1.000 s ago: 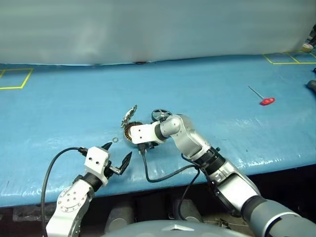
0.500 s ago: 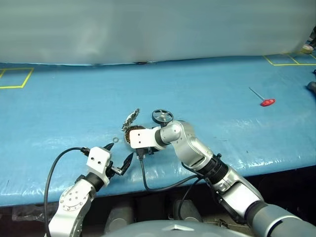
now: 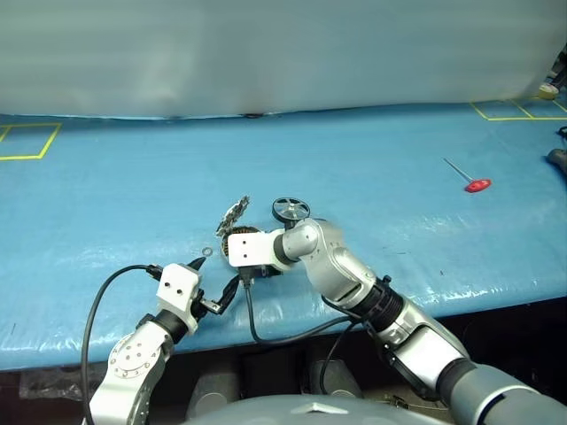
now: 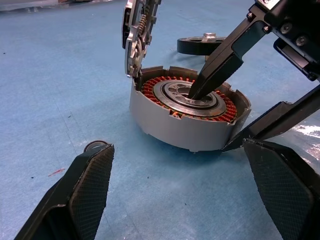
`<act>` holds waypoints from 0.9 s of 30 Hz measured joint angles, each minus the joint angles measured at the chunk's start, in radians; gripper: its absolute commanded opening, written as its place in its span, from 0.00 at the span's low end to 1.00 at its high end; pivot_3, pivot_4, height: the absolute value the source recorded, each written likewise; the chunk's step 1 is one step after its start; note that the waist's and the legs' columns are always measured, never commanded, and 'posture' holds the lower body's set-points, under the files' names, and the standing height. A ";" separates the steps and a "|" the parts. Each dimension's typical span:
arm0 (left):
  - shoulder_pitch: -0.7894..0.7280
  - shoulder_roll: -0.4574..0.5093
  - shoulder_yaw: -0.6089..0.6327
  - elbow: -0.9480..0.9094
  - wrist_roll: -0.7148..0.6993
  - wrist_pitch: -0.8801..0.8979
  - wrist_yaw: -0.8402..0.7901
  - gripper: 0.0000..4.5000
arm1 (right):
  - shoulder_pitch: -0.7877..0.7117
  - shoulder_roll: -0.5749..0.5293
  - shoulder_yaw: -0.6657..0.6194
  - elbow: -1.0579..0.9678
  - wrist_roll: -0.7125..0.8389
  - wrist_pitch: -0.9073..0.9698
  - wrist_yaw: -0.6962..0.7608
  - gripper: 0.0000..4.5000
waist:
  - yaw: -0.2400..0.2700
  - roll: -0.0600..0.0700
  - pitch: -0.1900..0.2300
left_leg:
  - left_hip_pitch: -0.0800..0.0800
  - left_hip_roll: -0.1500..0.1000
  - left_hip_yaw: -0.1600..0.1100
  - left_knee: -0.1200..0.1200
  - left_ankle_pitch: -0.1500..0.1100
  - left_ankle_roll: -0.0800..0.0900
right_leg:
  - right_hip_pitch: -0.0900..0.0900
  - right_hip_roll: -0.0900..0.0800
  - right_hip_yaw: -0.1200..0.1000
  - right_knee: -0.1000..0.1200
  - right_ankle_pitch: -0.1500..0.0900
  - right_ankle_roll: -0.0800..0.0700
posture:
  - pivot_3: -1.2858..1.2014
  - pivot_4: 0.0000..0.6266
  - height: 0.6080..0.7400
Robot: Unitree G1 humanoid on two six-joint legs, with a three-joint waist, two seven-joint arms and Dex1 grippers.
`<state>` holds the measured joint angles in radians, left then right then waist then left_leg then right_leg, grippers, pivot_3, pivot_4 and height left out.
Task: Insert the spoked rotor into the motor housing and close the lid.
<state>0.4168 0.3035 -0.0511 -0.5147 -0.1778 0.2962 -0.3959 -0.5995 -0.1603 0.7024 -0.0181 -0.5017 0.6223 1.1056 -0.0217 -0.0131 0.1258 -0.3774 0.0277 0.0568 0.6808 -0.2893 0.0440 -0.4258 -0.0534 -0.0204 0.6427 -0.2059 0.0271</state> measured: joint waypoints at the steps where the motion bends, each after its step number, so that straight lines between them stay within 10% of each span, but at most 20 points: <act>1: 0.000 0.000 0.000 0.000 0.000 0.000 0.000 1.00 | 0.003 0.002 -0.001 0.002 0.007 0.000 -0.002 0.90 | -0.001 0.000 0.000 | 0.000 0.000 0.000 0.000 0.000 0.000 | 0.000 0.000 0.000 0.000 0.000 0.000 | 0.52 0.24 1.00; 27: -0.023 0.015 0.007 0.001 -0.001 0.000 -0.039 1.00 | -0.029 -0.052 -0.074 -0.112 0.299 0.224 -0.050 0.99 | 0.002 0.007 0.015 | -0.018 -0.002 -0.013 0.001 -0.005 -0.001 | -0.004 -0.007 -0.020 -0.002 -0.005 -0.005 | 0.52 0.24 1.00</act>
<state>0.3933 0.3182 -0.0443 -0.5139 -0.1785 0.2962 -0.4345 -0.6285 -0.2126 0.6288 -0.1302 -0.2027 0.8458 1.0558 -0.0195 -0.0064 0.1412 -0.3958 0.0253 0.0440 0.6818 -0.2946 0.0427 -0.4299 -0.0599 -0.0406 0.6409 -0.2111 0.0216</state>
